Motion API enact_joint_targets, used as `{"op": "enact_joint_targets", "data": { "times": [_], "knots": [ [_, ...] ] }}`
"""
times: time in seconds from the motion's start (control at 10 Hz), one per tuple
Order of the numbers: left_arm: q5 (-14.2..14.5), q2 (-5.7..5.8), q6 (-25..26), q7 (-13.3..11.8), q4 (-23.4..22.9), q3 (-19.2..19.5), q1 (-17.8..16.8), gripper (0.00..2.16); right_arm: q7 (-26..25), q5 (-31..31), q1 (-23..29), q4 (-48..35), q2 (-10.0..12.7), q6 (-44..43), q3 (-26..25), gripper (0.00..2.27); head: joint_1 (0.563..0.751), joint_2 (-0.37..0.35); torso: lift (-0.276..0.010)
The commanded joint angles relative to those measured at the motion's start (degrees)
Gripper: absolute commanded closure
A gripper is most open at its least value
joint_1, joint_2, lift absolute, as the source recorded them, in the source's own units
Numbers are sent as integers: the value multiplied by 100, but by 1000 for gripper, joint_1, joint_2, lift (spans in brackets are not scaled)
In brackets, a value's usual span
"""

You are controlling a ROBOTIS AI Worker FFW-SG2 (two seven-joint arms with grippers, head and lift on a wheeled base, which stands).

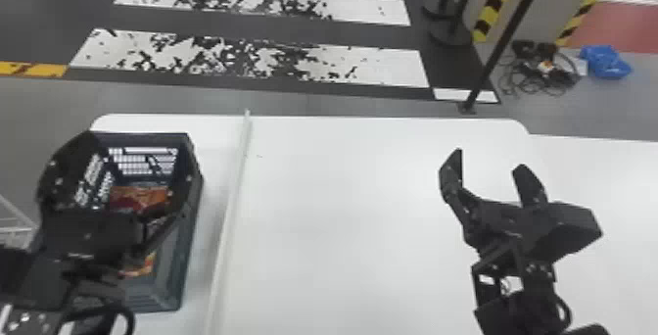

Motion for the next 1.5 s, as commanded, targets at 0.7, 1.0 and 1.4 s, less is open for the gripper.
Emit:
{"op": "enact_joint_targets", "data": {
  "times": [0.7, 1.0, 1.4],
  "knots": [
    [0, 0, 0, 0, 0, 0, 0, -2, 0, 0, 0, 0, 0, 0, 0, -2, 695, -96, -29],
    [0, 0, 0, 0, 0, 0, 0, -2, 0, 0, 0, 0, 0, 0, 0, -2, 695, -96, -29],
    [0, 0, 0, 0, 0, 0, 0, -2, 0, 0, 0, 0, 0, 0, 0, -2, 695, -96, -29]
  ]
}}
